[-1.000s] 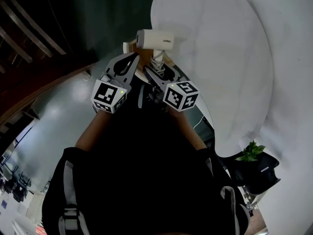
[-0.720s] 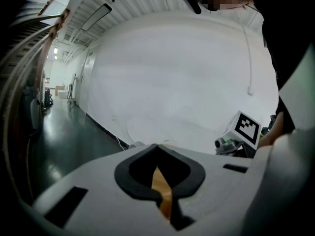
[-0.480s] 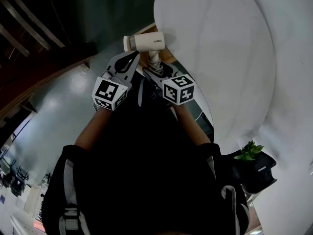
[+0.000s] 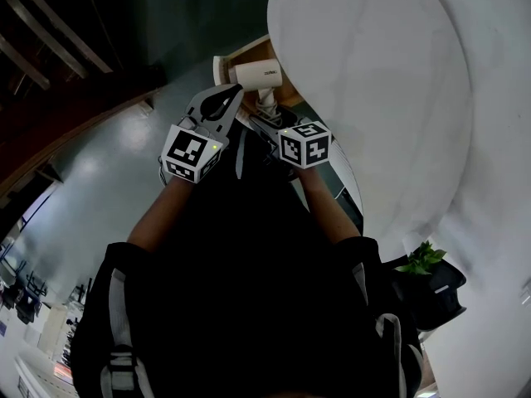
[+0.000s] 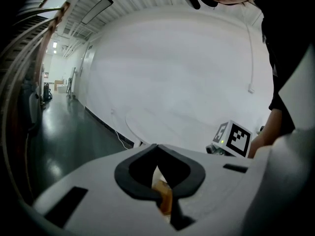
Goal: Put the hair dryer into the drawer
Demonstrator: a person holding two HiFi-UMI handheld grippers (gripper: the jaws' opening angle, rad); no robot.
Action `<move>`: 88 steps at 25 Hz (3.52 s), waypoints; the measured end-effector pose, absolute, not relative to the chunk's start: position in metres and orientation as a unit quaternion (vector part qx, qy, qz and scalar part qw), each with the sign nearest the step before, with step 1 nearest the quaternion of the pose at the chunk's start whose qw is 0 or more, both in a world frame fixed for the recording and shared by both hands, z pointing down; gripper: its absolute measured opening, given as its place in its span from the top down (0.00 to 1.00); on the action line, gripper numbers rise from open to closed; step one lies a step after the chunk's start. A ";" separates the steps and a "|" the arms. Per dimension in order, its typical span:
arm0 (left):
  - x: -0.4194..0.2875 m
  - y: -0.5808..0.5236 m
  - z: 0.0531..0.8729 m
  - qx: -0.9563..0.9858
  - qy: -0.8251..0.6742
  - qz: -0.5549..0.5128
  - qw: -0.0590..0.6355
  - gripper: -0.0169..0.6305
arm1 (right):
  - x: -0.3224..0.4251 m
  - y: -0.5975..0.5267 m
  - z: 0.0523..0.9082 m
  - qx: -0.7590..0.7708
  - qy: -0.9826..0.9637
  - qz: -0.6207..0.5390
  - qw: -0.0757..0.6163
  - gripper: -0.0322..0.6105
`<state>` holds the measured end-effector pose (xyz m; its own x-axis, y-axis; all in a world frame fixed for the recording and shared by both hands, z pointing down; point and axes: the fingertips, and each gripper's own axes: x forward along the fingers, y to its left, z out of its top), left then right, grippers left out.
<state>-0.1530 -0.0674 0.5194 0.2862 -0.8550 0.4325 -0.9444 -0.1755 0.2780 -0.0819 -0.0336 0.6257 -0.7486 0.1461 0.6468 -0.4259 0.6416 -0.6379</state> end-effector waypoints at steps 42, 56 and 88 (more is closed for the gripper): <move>-0.151 -0.073 0.584 0.766 -0.549 0.127 0.310 0.96 | -0.082 -0.047 0.755 0.084 -0.753 0.269 0.595 0.49; -0.149 -0.066 0.576 0.766 -0.552 0.118 0.309 0.96 | -0.082 -0.043 0.755 0.070 -0.741 0.270 0.611 0.42; -0.123 -0.102 0.375 0.801 -0.586 0.041 0.117 0.96 | -0.026 -0.140 0.372 0.413 -0.899 0.064 0.134 0.91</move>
